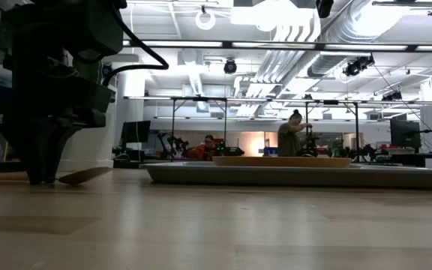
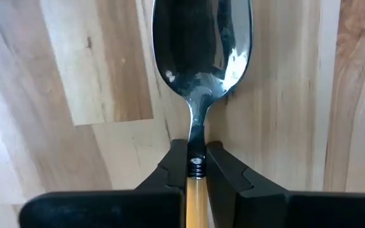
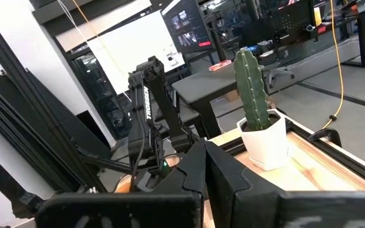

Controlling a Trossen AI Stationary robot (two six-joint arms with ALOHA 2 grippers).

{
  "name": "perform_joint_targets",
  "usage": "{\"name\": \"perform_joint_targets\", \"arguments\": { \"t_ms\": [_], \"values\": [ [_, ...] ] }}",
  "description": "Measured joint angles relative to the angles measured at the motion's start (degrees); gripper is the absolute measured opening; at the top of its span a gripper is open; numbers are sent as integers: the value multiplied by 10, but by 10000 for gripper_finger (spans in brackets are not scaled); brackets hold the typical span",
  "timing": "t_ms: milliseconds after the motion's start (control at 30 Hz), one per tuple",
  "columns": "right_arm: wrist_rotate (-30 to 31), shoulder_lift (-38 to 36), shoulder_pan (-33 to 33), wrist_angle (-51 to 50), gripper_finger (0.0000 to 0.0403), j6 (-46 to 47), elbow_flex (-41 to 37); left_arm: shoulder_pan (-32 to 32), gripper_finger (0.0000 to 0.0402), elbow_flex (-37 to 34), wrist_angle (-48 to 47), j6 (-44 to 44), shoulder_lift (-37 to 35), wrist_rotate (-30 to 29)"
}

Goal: Pick and place plate/cup/fork/spoon on tray
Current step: Put the orange spoon to the left on the gray serving tray

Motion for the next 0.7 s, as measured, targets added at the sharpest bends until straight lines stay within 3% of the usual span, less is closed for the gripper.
{"name": "perform_joint_targets", "arguments": {
  "t_ms": [500, 700],
  "values": [
    [0, 0, 0, 0, 0, 0, 0, 34, 15, 2, -11, -19, -68, 1],
    [1, 0, 0, 0, 0, -3, 0, 50, 15, 58, -61, -67, -100, 14]
  ]
}}
